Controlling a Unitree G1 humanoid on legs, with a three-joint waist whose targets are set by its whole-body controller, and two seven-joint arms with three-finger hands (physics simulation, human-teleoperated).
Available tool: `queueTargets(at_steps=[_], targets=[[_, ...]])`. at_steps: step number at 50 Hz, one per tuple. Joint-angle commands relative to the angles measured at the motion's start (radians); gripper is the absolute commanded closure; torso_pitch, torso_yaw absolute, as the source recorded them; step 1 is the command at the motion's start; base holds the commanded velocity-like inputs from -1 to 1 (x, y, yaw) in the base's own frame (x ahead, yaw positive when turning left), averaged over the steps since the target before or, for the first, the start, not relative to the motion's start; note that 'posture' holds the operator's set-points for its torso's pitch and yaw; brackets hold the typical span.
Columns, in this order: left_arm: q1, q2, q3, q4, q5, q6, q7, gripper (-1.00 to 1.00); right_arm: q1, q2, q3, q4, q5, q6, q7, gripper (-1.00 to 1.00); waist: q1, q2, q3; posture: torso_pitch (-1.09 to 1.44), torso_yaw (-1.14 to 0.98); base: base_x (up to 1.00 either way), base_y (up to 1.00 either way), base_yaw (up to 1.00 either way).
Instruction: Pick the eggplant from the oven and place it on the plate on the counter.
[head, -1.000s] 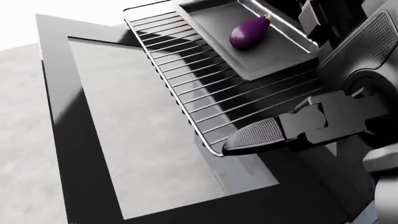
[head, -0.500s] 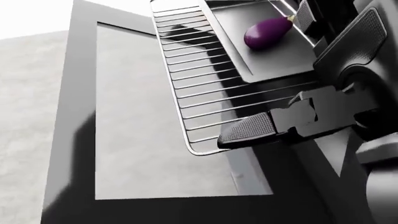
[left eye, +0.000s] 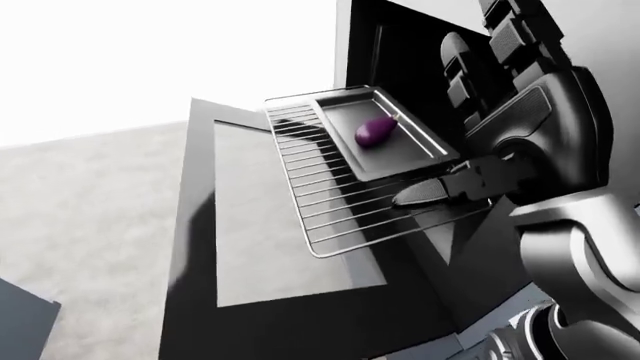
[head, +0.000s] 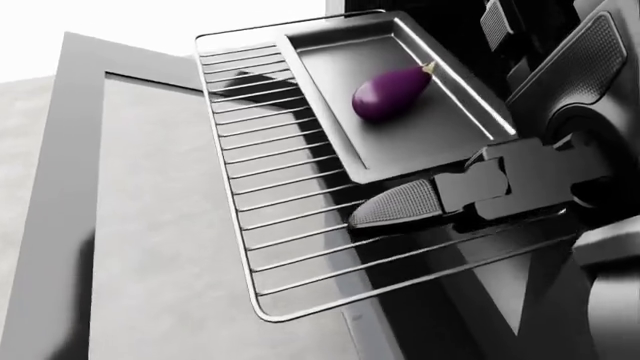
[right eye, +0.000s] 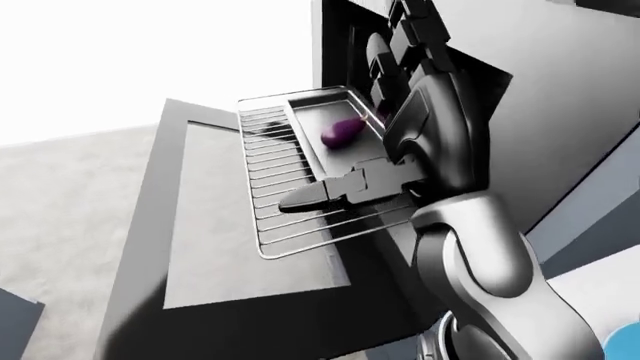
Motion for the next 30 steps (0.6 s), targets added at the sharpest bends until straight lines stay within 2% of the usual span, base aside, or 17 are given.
queueTargets(at_steps=[1,6,9,10,11,12,13,14,15,16,19,21,22,23,24,26,30], targets=[[-0.008,0.023,0.019,-0.022,-0.018,-0.033,0.012,-1.00,-0.029,-0.003,-0.005,-0.019,0.008,-0.024,0.000,-1.00,0.001,0.009,-0.005,0.00,0.00,0.40,0.00,0.00],[-0.009,0.023,0.017,-0.025,-0.018,-0.029,0.016,-1.00,-0.030,-0.005,-0.007,-0.018,0.016,-0.025,-0.007,-1.00,-0.012,0.055,-0.001,0.00,0.00,0.39,0.00,0.00],[-0.010,0.022,0.016,-0.023,-0.019,-0.032,0.016,-1.00,-0.034,-0.004,-0.004,-0.016,0.020,-0.028,-0.009,-1.00,-0.019,0.120,-0.019,0.00,0.00,0.39,0.00,0.00],[-0.011,0.023,0.016,-0.020,-0.019,-0.034,0.017,-1.00,-0.032,-0.005,-0.003,-0.016,0.021,-0.032,-0.007,-1.00,-0.021,0.125,-0.031,0.00,0.00,0.40,0.00,0.00],[-0.012,0.023,0.015,-0.017,-0.020,-0.036,0.017,-1.00,-0.033,-0.004,-0.002,-0.015,0.022,-0.034,-0.007,-1.00,-0.006,0.109,-0.003,0.00,0.00,0.33,0.00,0.00],[-0.012,0.023,0.016,-0.014,-0.022,-0.039,0.016,-1.00,-0.039,-0.002,-0.003,-0.021,0.029,-0.026,-0.013,-1.00,-0.007,0.127,0.026,0.00,0.00,0.00,0.00,0.00],[-0.012,0.024,0.016,-0.014,-0.024,-0.040,0.015,-1.00,-0.039,-0.001,0.000,-0.022,0.030,-0.026,-0.016,-1.00,-0.006,0.127,0.002,0.00,0.00,0.00,0.00,0.00],[-0.012,0.025,0.016,-0.013,-0.025,-0.040,0.014,-1.00,-0.039,-0.001,0.007,-0.018,0.026,-0.031,-0.016,-1.00,-0.013,0.119,-0.002,0.00,0.00,0.00,0.00,0.00],[-0.013,0.025,0.016,-0.013,-0.026,-0.039,0.014,-1.00,-0.041,0.000,0.011,-0.017,0.025,-0.031,-0.016,-1.00,-0.016,0.106,0.028,0.00,0.00,0.00,0.00,0.00],[-0.013,0.026,0.016,-0.012,-0.027,-0.041,0.013,-1.00,-0.048,0.002,0.010,-0.018,0.028,-0.025,-0.020,-1.00,-0.008,0.102,0.019,0.00,0.00,0.00,0.00,0.00],[-0.009,0.026,0.017,-0.015,-0.032,-0.041,0.010,-1.00,-0.055,0.006,0.016,-0.024,0.031,-0.015,-0.029,-1.00,0.012,0.077,0.038,0.00,0.00,0.00,0.00,0.00],[-0.009,0.027,0.017,-0.021,-0.033,-0.038,0.010,-1.00,-0.069,0.006,0.018,-0.022,0.030,-0.005,-0.032,-1.00,0.022,0.043,0.022,0.00,0.00,0.00,0.00,0.00],[-0.006,0.027,0.018,-0.028,-0.035,-0.033,0.009,-1.00,-0.077,0.003,0.015,-0.020,0.030,0.000,-0.033,-1.00,0.026,0.014,0.009,0.00,0.00,0.00,0.00,0.00],[-0.004,0.027,0.019,-0.034,-0.035,-0.029,0.008,-1.00,-0.082,-0.001,0.010,-0.018,0.032,0.005,-0.033,-1.00,0.033,0.007,0.003,0.00,0.00,0.00,0.00,0.00],[-0.004,0.027,0.020,-0.038,-0.035,-0.024,0.008,-1.00,-0.090,-0.012,0.006,-0.011,0.030,0.012,-0.030,-1.00,0.035,0.040,0.008,0.00,0.00,0.00,0.00,0.00],[-0.005,0.025,0.020,-0.042,-0.033,-0.022,0.009,-1.00,-0.115,-0.033,0.010,0.012,0.017,0.041,-0.030,-1.00,0.030,0.044,-0.008,0.00,0.00,0.00,0.00,0.00],[-0.009,0.026,0.023,-0.051,-0.031,-0.007,0.011,-1.00,-0.213,-0.057,0.054,0.103,-0.052,0.089,0.003,-1.00,0.019,0.057,-0.014,0.00,0.00,0.00,0.00,0.00]])
